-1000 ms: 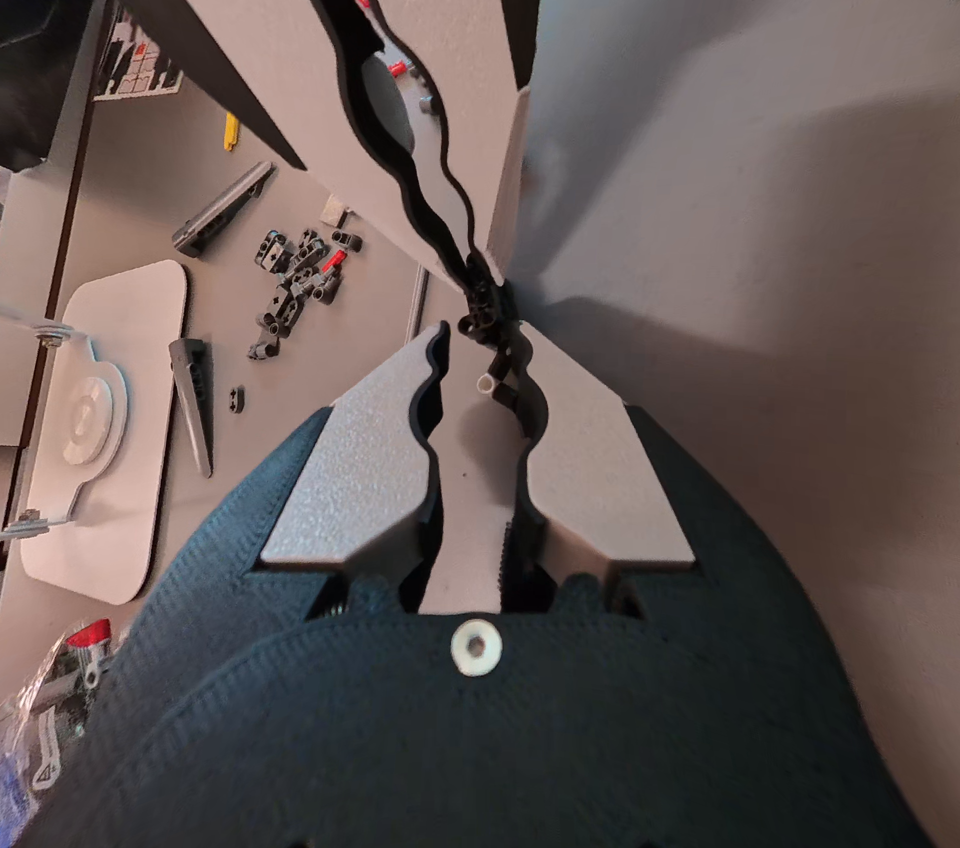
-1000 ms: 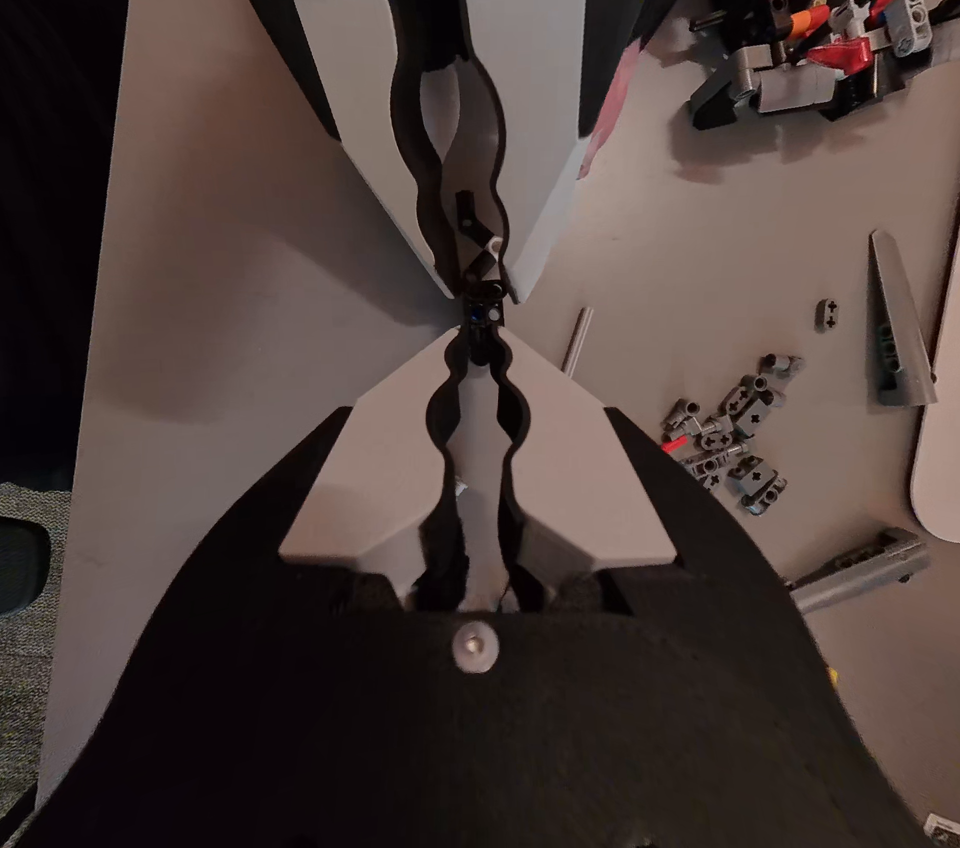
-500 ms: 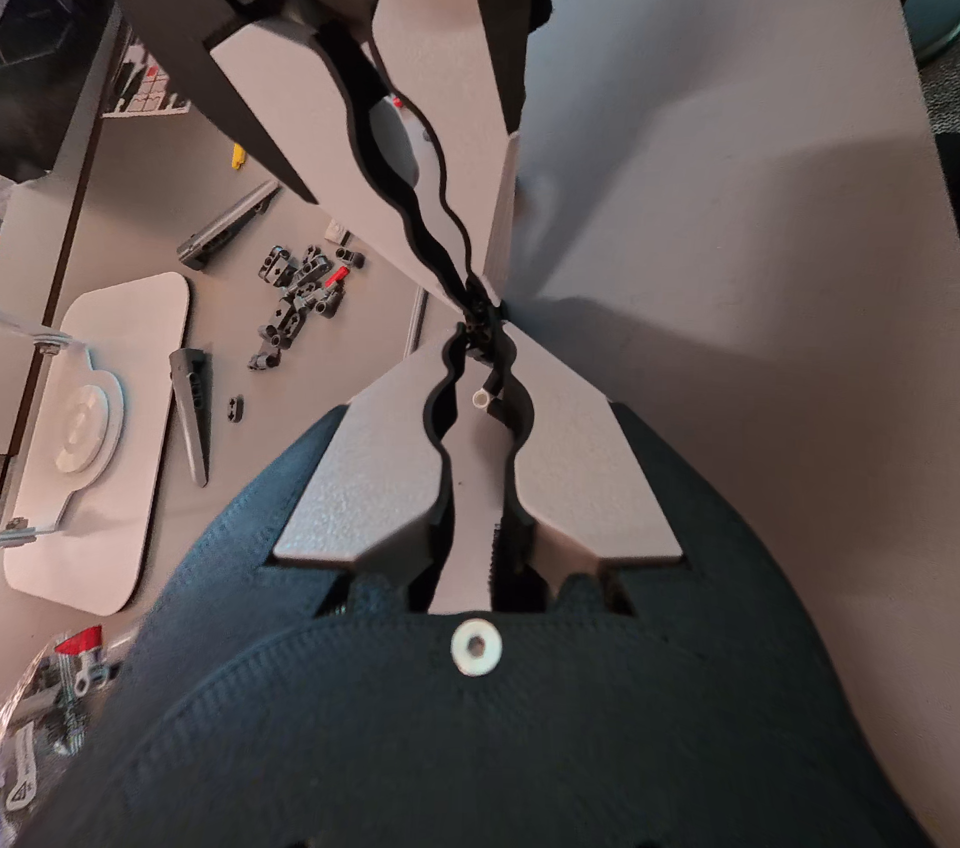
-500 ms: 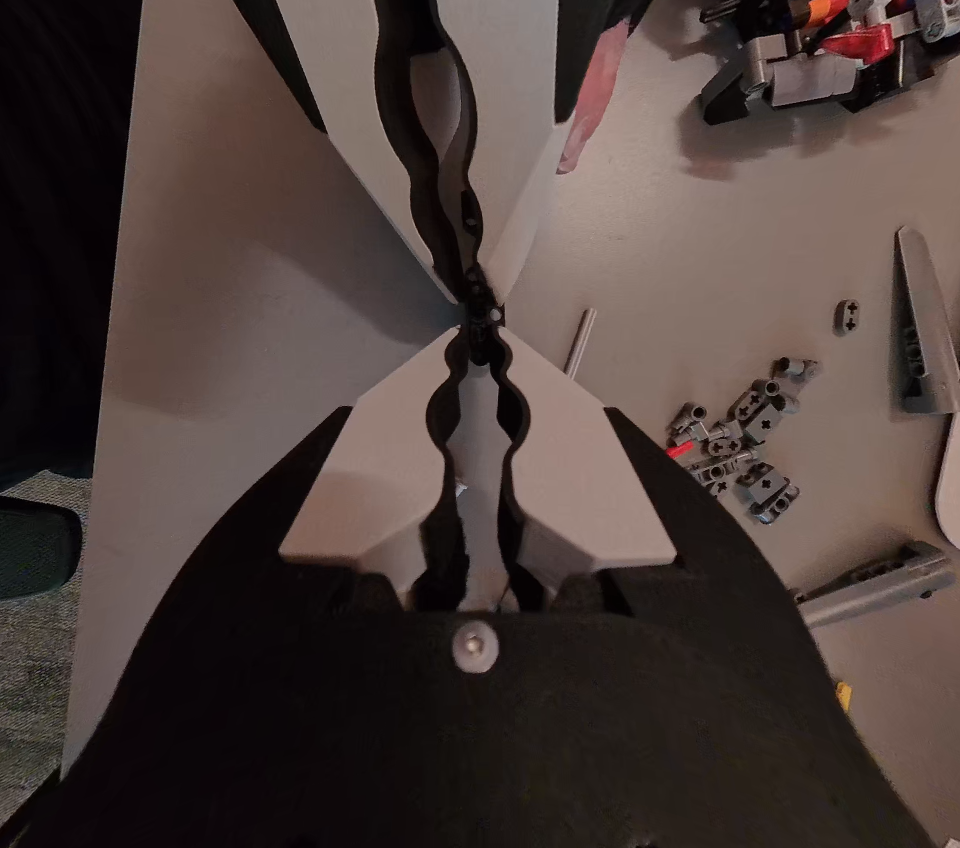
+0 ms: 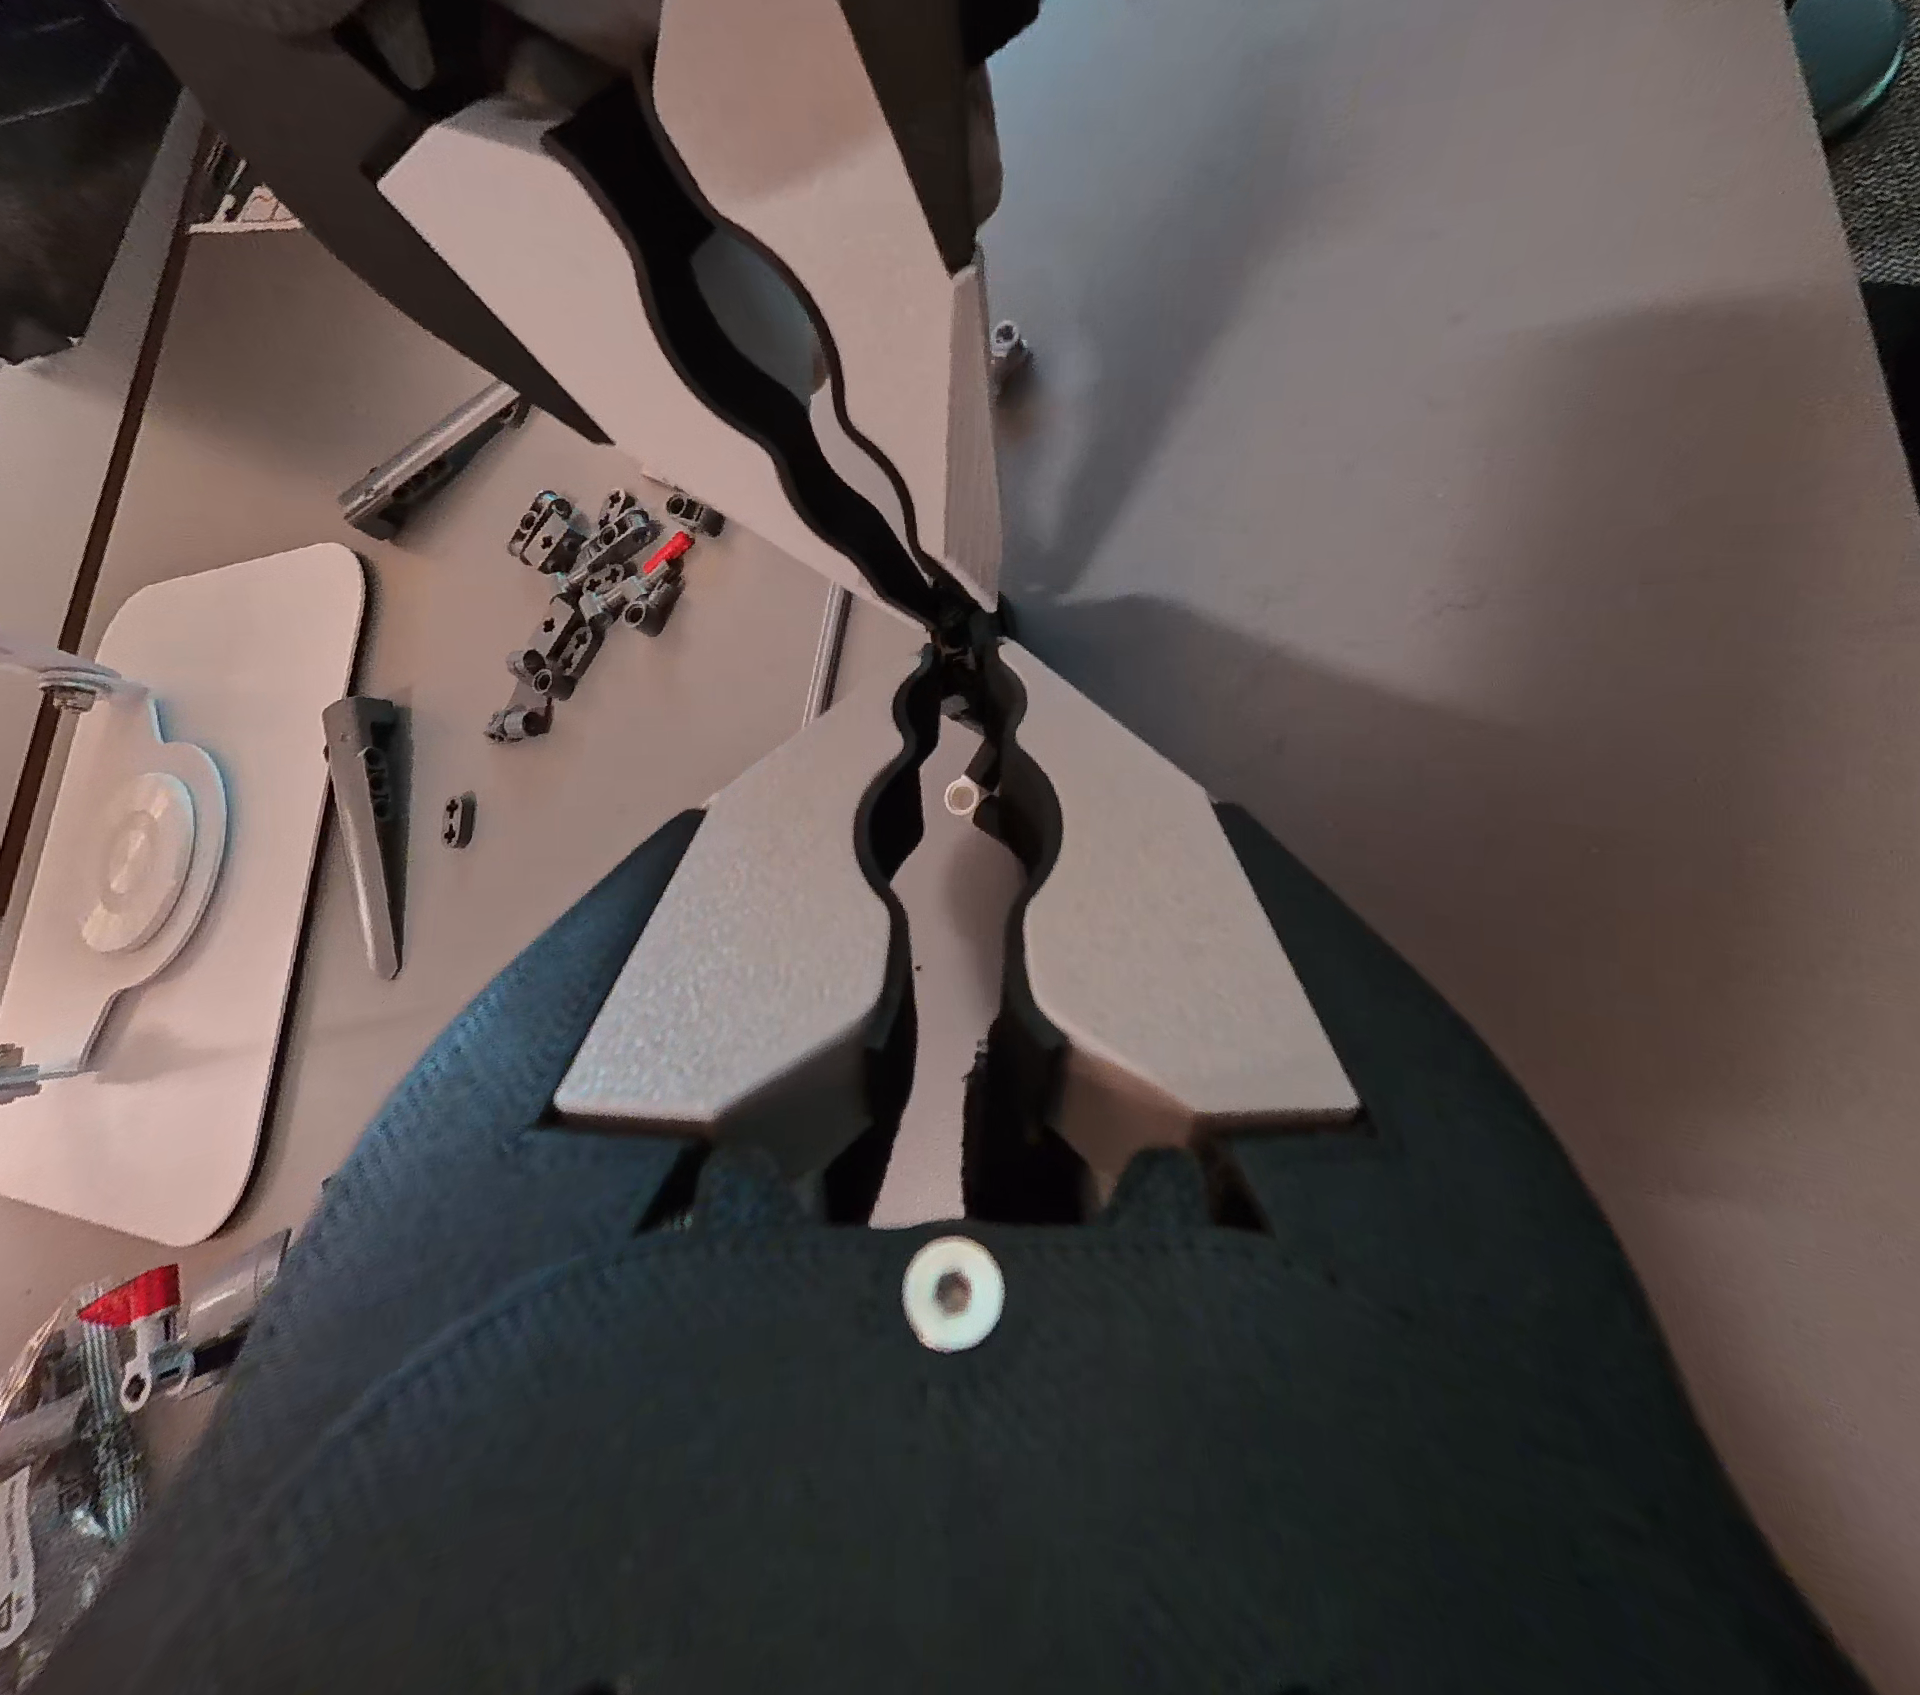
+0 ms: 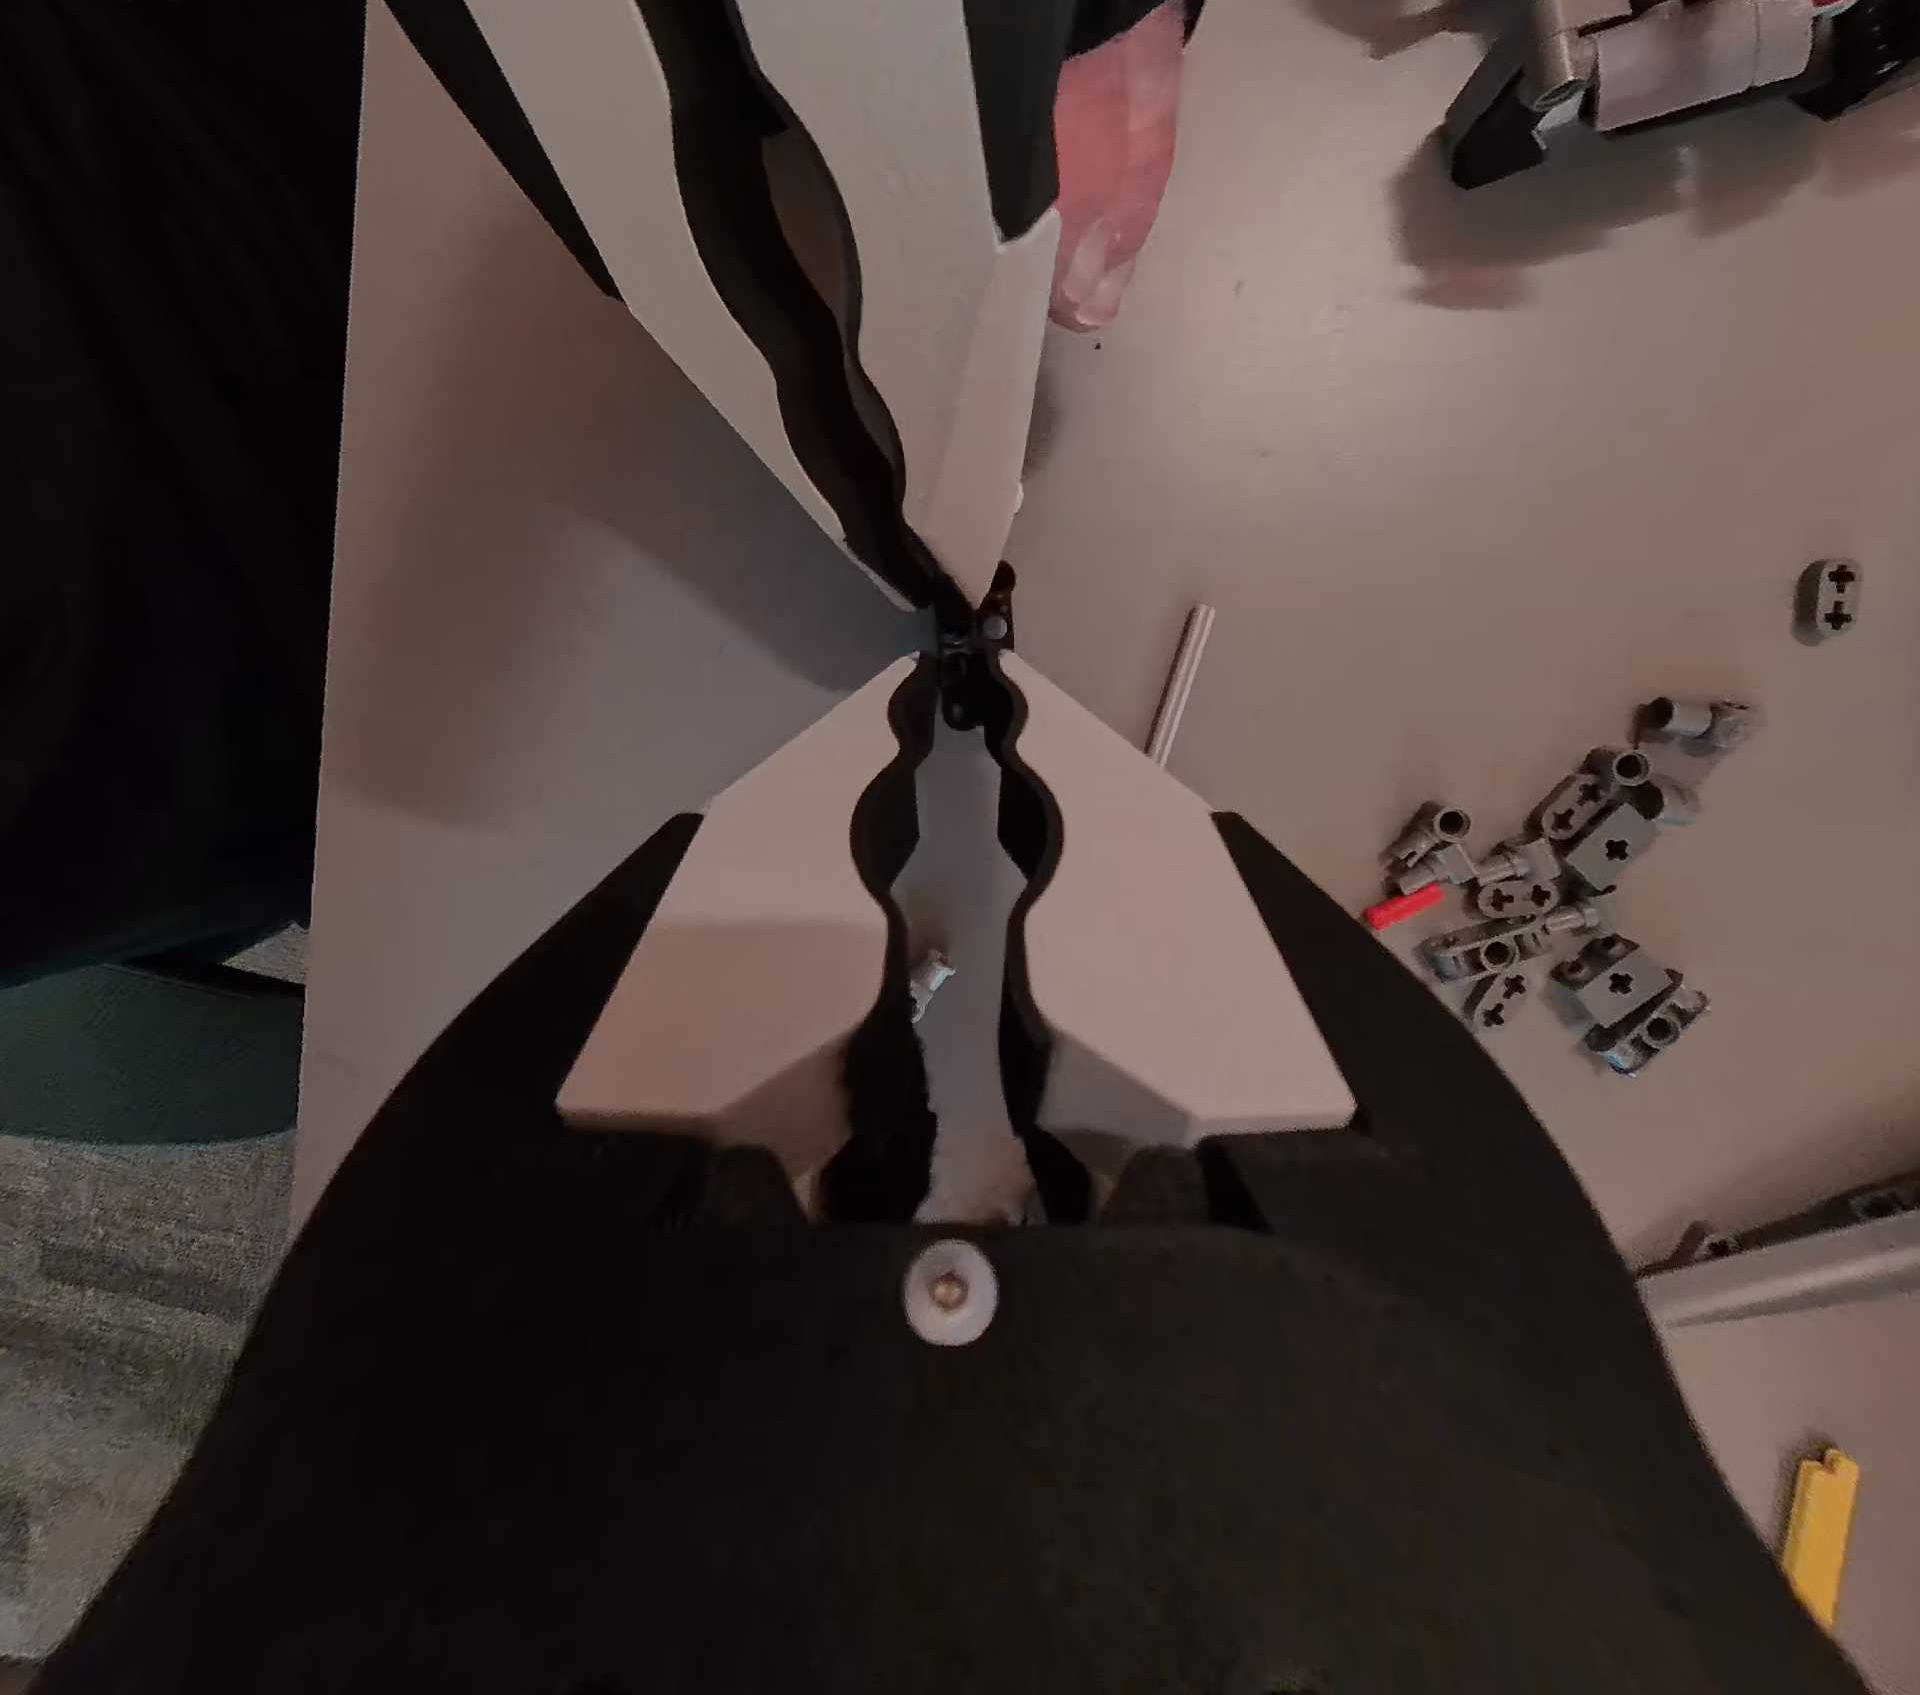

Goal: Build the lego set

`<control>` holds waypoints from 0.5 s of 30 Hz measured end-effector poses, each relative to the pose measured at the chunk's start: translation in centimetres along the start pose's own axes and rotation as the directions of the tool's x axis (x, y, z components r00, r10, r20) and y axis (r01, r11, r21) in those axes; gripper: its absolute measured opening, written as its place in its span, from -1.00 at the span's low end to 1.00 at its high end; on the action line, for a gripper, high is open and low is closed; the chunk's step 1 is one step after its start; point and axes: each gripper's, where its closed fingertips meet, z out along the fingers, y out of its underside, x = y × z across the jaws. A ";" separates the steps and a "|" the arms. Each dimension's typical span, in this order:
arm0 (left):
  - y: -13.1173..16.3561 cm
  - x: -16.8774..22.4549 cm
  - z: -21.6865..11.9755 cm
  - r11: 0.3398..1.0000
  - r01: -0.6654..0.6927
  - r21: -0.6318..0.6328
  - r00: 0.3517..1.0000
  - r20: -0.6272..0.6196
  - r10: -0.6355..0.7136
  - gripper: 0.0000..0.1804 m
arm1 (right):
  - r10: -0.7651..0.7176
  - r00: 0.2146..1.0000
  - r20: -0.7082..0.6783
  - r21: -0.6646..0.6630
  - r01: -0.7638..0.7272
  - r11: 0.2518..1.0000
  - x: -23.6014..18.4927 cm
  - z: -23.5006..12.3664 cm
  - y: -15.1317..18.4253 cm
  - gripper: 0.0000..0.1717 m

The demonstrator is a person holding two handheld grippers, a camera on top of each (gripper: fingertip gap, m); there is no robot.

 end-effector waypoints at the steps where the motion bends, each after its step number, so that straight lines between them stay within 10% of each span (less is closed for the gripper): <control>1: 0.0 0.0 0.0 1.000 -0.005 -0.002 1.000 0.003 0.005 -0.96 | 0.004 1.000 -0.007 0.018 -0.004 1.000 0.1 -0.1 -0.1 -0.90; 15: 0.0 0.0 0.0 0.995 -0.089 -0.042 0.994 0.059 0.092 -0.96 | -0.111 0.982 -0.151 0.074 0.124 0.990 0.0 -0.2 0.2 -0.92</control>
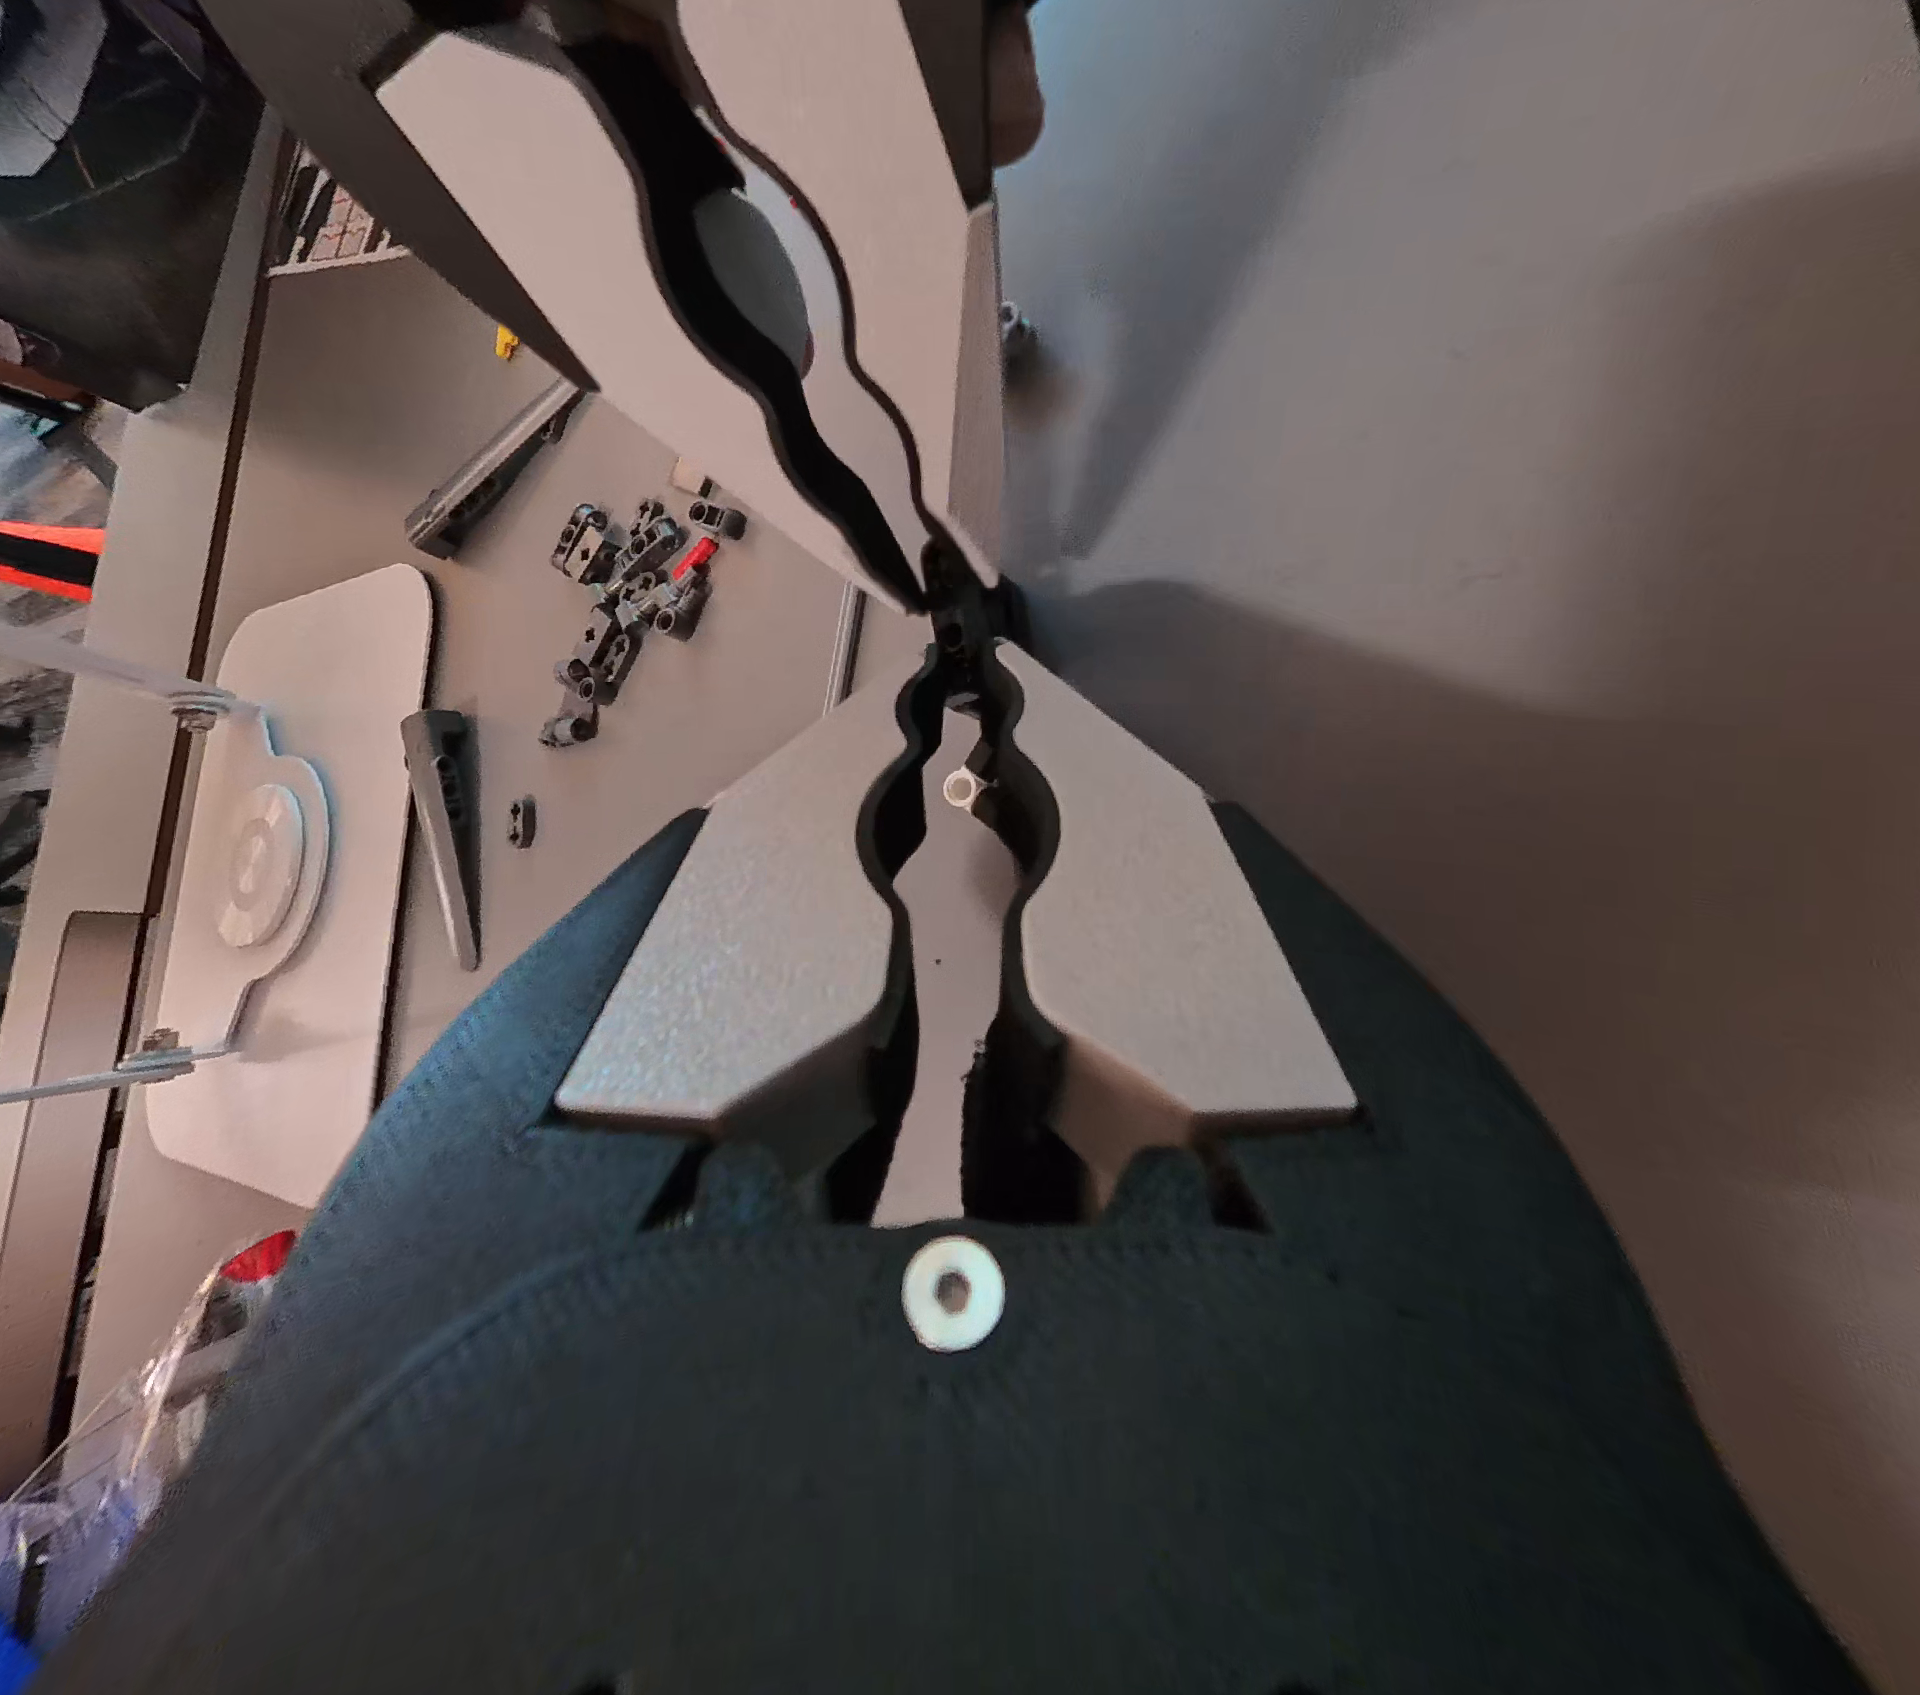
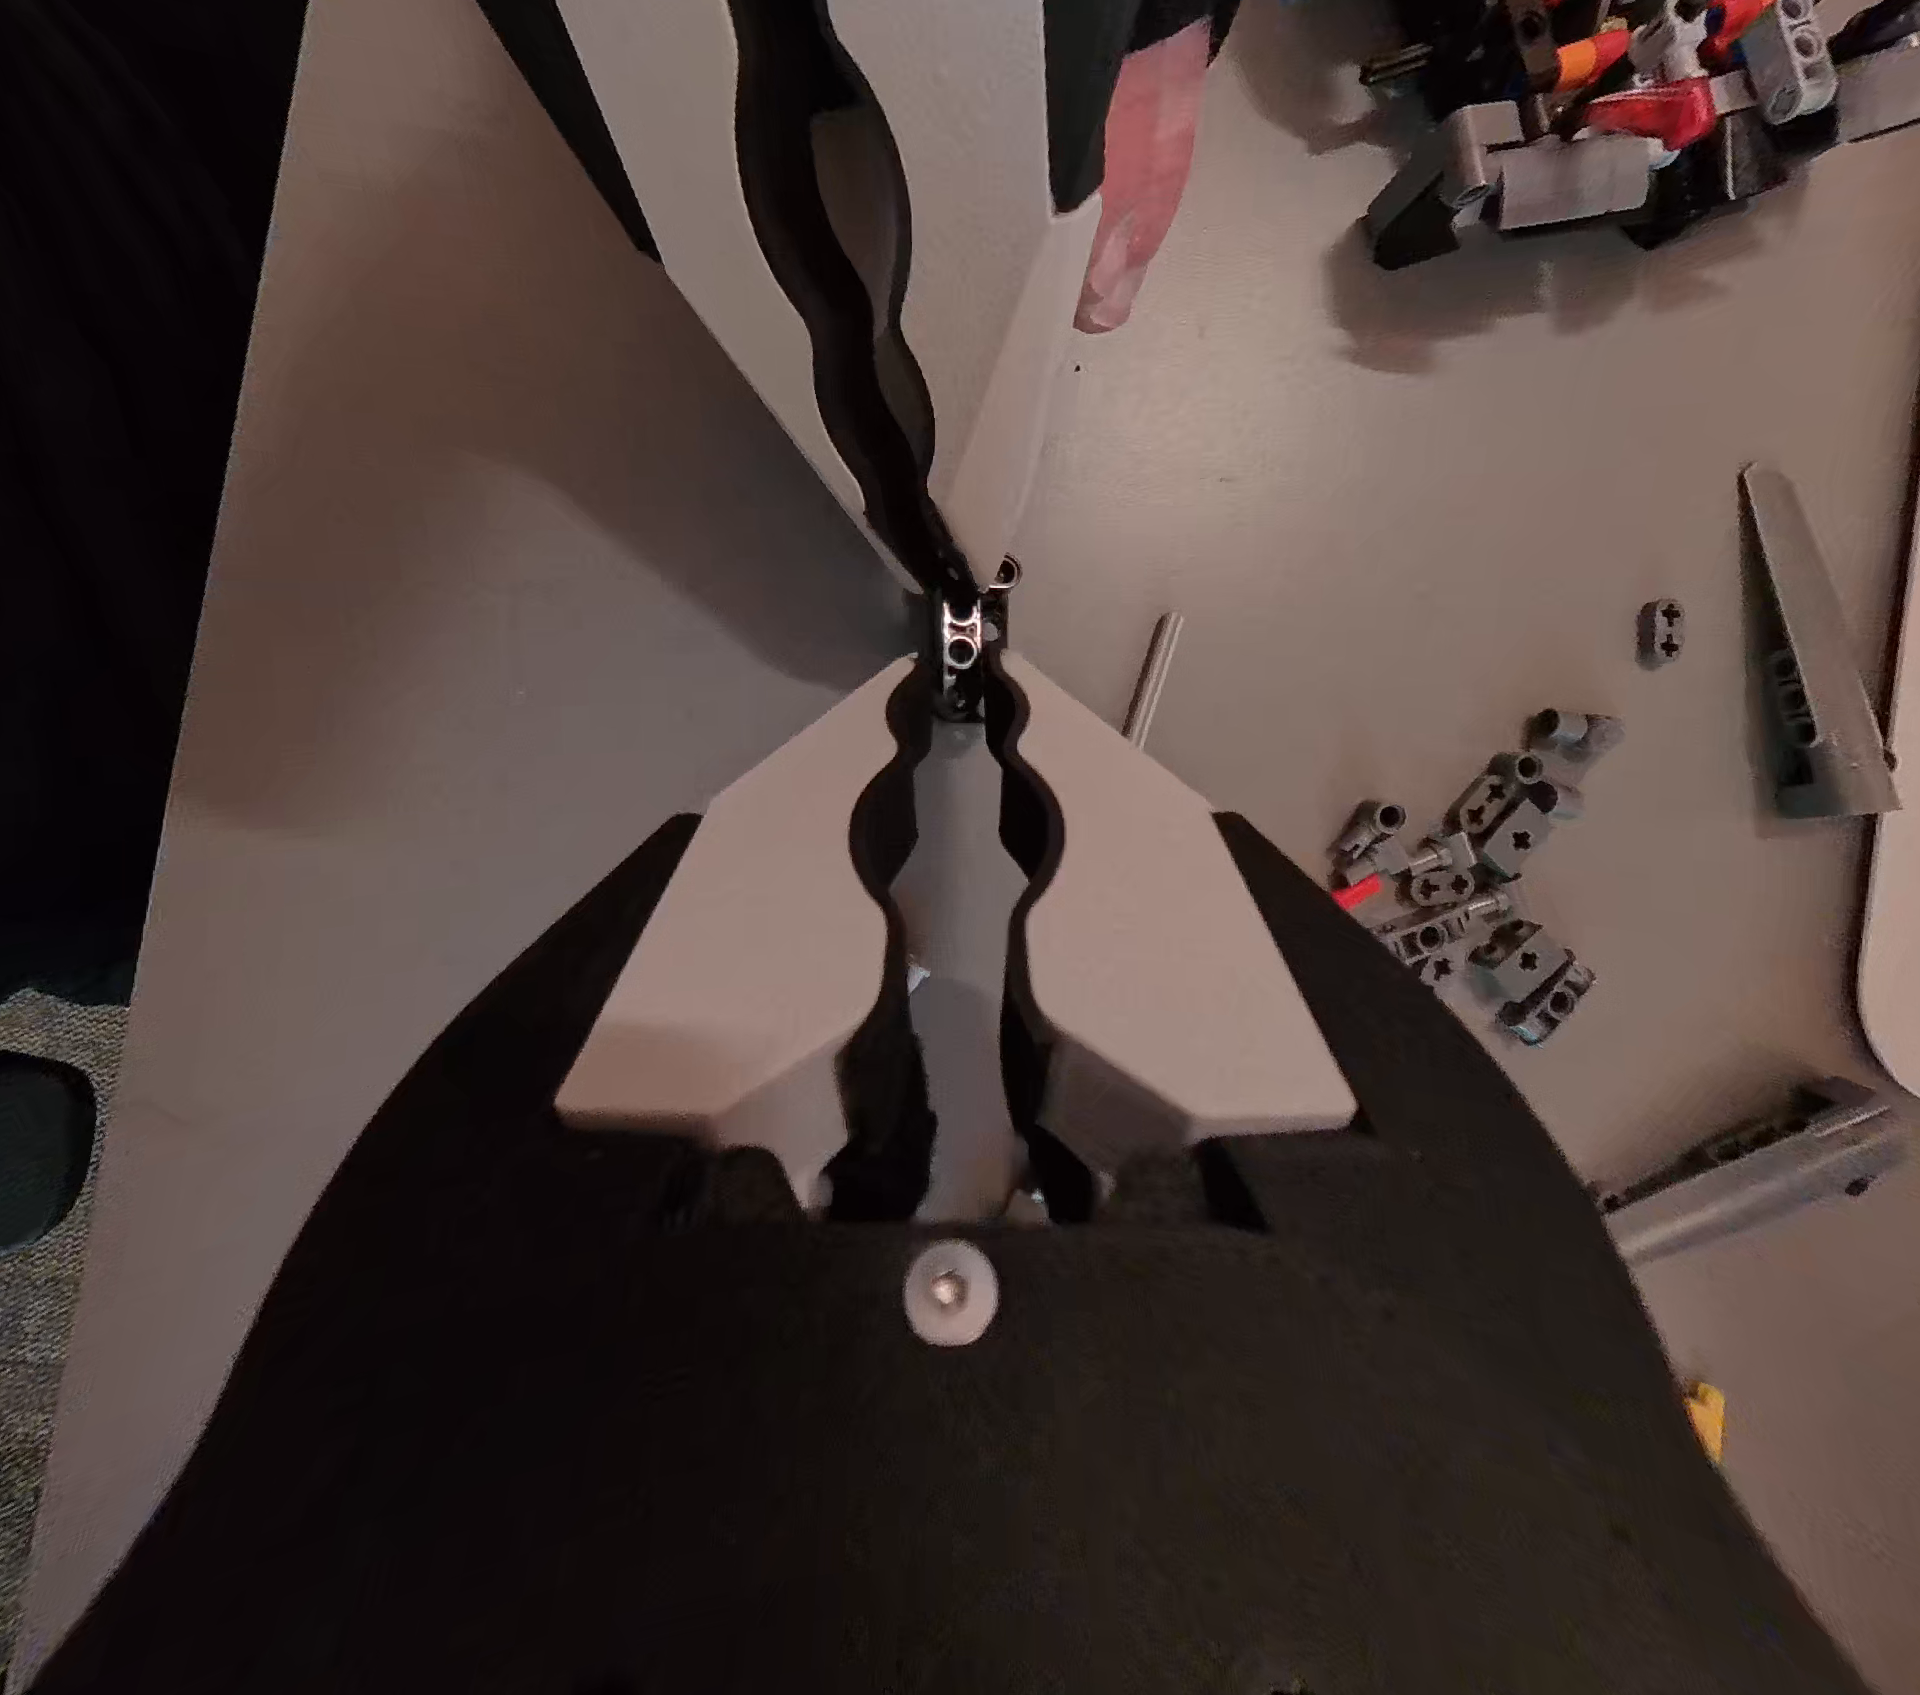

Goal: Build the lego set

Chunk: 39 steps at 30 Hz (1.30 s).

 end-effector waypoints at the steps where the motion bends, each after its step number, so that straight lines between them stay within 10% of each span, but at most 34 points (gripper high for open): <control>1: 0.0 0.0 0.0 1.000 -0.008 -0.002 1.000 0.005 0.008 -0.96 | 0.000 1.000 -0.001 0.005 0.000 1.000 0.0 0.1 0.0 -0.92; 39: 0.3 0.3 0.4 0.999 0.035 0.015 0.999 -0.021 -0.034 -0.90 | 0.089 0.996 -0.017 0.115 -0.087 0.990 0.0 -0.7 0.4 -0.72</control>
